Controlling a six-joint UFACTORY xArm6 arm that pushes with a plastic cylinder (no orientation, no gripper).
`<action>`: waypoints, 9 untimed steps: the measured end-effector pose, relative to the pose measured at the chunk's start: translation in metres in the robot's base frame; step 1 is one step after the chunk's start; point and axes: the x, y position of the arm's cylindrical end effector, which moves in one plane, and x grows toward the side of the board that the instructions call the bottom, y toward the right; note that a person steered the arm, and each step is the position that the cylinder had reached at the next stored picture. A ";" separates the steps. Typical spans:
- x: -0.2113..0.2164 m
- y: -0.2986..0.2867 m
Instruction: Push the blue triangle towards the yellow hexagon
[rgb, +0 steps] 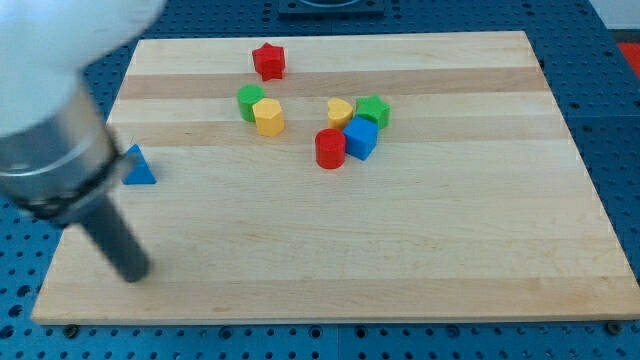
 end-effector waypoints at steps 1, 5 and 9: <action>-0.033 -0.048; -0.125 -0.039; -0.128 0.050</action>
